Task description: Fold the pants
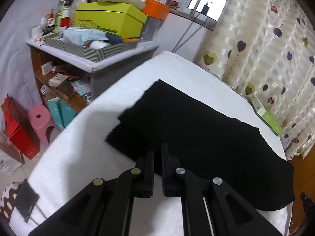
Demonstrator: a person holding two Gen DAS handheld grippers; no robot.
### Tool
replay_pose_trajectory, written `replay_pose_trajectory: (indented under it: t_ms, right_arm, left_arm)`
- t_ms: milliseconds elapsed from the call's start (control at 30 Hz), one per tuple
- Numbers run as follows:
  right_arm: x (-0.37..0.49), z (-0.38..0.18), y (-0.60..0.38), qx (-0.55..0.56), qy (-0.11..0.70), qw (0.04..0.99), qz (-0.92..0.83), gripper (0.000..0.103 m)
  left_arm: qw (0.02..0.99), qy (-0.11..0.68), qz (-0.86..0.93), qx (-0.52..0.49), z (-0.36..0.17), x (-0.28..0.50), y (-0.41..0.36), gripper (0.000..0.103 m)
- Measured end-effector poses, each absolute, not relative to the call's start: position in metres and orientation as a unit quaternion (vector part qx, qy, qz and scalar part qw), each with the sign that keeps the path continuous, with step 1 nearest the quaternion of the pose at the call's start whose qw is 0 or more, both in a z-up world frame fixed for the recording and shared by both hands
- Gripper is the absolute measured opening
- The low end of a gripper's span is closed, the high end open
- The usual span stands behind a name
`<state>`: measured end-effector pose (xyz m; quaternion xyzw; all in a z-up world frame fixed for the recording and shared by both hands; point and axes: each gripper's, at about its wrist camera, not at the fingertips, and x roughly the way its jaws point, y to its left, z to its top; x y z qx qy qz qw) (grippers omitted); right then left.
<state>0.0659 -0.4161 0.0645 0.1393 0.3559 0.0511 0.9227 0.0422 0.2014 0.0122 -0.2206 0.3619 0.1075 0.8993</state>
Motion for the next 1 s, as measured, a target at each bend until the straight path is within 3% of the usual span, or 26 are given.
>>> replay_pose_trajectory:
  t_ms: [200, 300, 367, 633, 1000]
  right_arm:
    - [0.082, 0.059, -0.364, 0.073, 0.37, 0.921, 0.099, 0.016]
    - [0.095, 0.036, -0.347, 0.05, 0.414, 0.902, 0.111, 0.026]
    - [0.098, 0.023, -0.343, 0.038, 0.437, 0.892, 0.111, 0.026]
    - [0.132, 0.052, -0.335, -0.007, 0.39, 0.915, 0.102, 0.026]
    - [0.223, 0.023, -0.374, 0.025, 0.431, 0.901, 0.036, 0.026]
  left_arm:
    - [0.903, 0.342, 0.155, -0.211, 0.028, 0.033, 0.213, 0.009]
    - [0.912, 0.34, 0.108, -0.201, 0.038, 0.037, 0.193, 0.009]
    - [0.919, 0.339, 0.076, -0.187, 0.043, 0.042, 0.175, 0.009]
    - [0.926, 0.357, -0.026, -0.116, 0.054, 0.096, 0.102, 0.009]
    - [0.908, 0.411, -0.038, -0.073, 0.022, 0.171, 0.073, 0.009]
